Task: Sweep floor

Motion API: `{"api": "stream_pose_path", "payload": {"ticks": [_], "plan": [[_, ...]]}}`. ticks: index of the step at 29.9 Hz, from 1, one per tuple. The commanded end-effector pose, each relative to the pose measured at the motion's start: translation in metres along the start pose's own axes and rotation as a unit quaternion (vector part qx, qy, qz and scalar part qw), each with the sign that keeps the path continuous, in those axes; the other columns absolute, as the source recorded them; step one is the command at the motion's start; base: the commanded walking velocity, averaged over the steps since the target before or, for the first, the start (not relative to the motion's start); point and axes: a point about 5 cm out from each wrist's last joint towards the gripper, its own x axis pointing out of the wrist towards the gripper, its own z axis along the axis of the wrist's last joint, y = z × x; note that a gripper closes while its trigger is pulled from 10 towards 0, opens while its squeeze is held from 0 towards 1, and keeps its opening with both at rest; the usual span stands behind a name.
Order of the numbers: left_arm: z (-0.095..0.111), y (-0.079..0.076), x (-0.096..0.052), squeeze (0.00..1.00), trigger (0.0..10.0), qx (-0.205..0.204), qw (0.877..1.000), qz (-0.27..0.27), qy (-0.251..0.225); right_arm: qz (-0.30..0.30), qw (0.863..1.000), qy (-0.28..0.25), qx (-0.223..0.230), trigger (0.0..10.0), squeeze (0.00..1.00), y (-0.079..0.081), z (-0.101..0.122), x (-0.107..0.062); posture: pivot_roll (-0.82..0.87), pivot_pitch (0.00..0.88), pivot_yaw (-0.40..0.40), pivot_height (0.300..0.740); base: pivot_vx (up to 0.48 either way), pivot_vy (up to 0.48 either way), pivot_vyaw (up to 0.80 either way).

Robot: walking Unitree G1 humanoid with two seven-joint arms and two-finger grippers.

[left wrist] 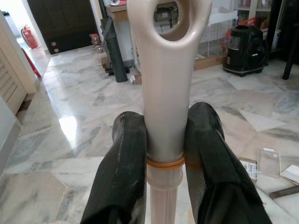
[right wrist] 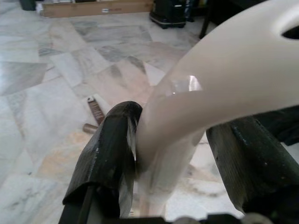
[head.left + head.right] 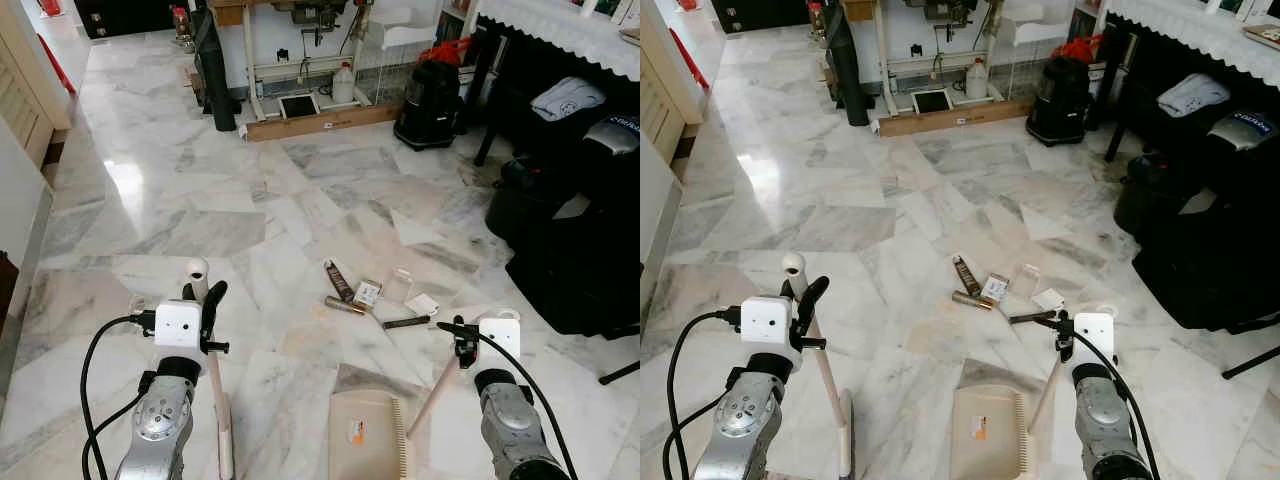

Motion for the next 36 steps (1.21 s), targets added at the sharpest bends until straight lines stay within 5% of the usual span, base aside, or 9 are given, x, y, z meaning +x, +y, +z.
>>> {"api": "stream_pose_path", "payload": {"ticks": [1, 4, 6, 7, 8, 9, 10, 13, 36], "plan": [[0.005, -0.001, 0.001, 0.0, 10.0, 0.009, 1.0, -0.006, -0.011, 0.002, 1.0, 0.003, 0.007, 10.0, 0.0, 0.001, -0.001, 0.0, 0.14, 0.073, -0.019, 0.74, 0.0, 0.0, 0.0], [0.005, -0.001, 0.001, 0.0, 10.0, 0.009, 1.0, -0.007, -0.011, 0.004, 1.0, 0.003, 0.007, 8.2, 0.0, 0.001, 0.0, 0.0, 0.14, 0.073, -0.019, 0.74, 0.0, 0.0, 0.0], [0.006, -0.002, 0.002, 0.0, 10.0, 0.013, 1.0, -0.011, -0.013, 0.007, 1.0, 0.001, 0.009, 5.0, 0.0, 0.001, 0.0, 0.0, 0.14, 0.073, -0.019, 0.74, 0.0, 0.0, 0.0], [0.006, -0.002, 0.002, 0.0, 10.0, 0.013, 1.0, -0.011, -0.013, 0.007, 1.0, 0.001, 0.009, 5.0, 0.0, 0.001, 0.0, 0.0, 0.14, 0.073, -0.019, 0.74, 0.0, 0.0, 0.0], [0.006, -0.002, 0.002, 0.0, 10.0, 0.013, 1.0, -0.012, -0.013, 0.01, 1.0, 0.0, 0.01, 2.5, 0.0, 0.001, 0.0, 0.0, 0.14, 0.072, -0.018, 0.74, 0.0, 0.0, 0.0], [0.006, -0.003, 0.002, 0.0, 10.0, 0.012, 1.0, -0.012, -0.013, 0.011, 1.0, -0.001, 0.01, 2.5, 0.0, 0.001, 0.001, 0.0, 0.14, 0.072, -0.019, 0.74, 0.0, 0.0, 0.0], [0.005, -0.003, 0.001, 0.0, 10.0, 0.012, 1.0, -0.012, -0.012, 0.013, 1.0, -0.002, 0.01, 0.7, 0.0, 0.001, 0.001, 0.0, 0.14, 0.072, -0.019, 0.74, 0.0, 0.0, 0.0], [0.005, -0.003, 0.001, 0.0, 10.0, 0.011, 1.0, -0.012, -0.012, 0.015, 1.0, -0.003, 0.011, 0.0, 0.0, 0.001, 0.001, 0.0, 0.14, 0.073, -0.019, 0.74, 0.0, 0.0, 0.0], [0.005, -0.003, 0.001, 0.0, 10.0, 0.011, 1.0, -0.01, -0.011, 0.032, 0.999, -0.039, 0.006, 0.0, 0.0, 0.01, 0.01, 0.001, 0.14, 0.078, -0.022, 0.74, 0.0, 0.0, 0.0]]}}
